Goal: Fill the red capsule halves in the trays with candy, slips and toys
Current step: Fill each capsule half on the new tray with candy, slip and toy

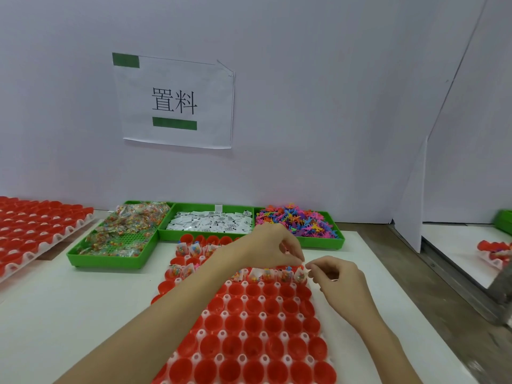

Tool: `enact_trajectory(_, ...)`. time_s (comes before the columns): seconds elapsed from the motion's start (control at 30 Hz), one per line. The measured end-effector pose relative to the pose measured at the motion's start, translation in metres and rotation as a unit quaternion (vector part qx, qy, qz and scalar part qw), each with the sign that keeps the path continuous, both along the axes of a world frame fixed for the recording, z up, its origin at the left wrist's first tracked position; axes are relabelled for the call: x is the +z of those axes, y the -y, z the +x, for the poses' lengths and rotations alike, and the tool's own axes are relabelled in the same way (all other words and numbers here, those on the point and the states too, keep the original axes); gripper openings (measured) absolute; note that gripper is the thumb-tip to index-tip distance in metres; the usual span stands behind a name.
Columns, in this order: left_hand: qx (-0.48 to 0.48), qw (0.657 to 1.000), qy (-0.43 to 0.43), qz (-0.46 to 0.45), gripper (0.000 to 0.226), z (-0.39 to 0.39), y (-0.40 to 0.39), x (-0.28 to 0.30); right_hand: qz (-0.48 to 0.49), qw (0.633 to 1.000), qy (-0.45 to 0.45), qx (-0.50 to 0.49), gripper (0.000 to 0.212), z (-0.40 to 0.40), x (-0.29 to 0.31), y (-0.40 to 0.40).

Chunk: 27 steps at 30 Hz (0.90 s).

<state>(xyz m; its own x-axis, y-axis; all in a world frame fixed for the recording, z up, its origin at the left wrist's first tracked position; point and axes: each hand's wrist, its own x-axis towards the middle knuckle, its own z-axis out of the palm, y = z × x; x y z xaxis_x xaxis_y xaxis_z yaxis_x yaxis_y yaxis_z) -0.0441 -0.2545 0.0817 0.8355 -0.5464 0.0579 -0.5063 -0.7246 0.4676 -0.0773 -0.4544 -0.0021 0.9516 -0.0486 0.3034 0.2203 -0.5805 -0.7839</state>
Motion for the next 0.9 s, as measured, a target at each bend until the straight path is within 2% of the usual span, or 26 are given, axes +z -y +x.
enact_trajectory(0.07,0.011,0.998,0.032,-0.049,0.018,0.004,-0.016,-0.004,0.005,1.000,0.004,-0.005,0.020,0.000,0.000,0.000)
enact_trajectory(0.17,0.113,0.987,0.082,-0.079,0.016,0.018,-0.063,-0.013,0.008,1.000,0.012,-0.017,0.017,0.000,0.002,-0.001)
enact_trajectory(0.23,0.213,0.968,0.127,-0.038,0.020,0.029,-0.105,-0.024,0.010,0.999,0.021,-0.022,0.017,0.000,0.004,-0.001)
enact_trajectory(0.33,0.361,0.917,0.162,0.058,0.025,0.039,-0.172,-0.043,0.009,0.999,0.026,-0.021,0.017,-0.001,0.006,-0.001)
enact_trajectory(0.43,0.456,0.875,0.141,0.077,0.025,0.035,-0.228,-0.057,0.001,1.000,0.031,-0.002,0.016,-0.004,0.007,-0.006)
enact_trajectory(0.53,0.457,0.881,0.097,0.076,0.027,0.028,-0.261,-0.066,-0.041,0.998,0.049,0.027,0.018,-0.005,0.003,-0.012)
enact_trajectory(0.63,0.422,0.900,0.072,0.080,0.012,0.021,-0.274,-0.071,-0.108,0.992,0.052,0.030,0.020,-0.004,0.000,-0.017)
enact_trajectory(0.8,0.410,0.902,0.109,0.085,0.015,0.018,-0.274,-0.069,-0.170,0.984,0.053,0.027,0.019,0.001,-0.001,-0.017)
enact_trajectory(0.9,0.399,0.906,0.116,0.083,0.008,0.017,-0.271,-0.067,-0.179,0.983,0.046,0.021,0.018,0.002,-0.002,-0.018)
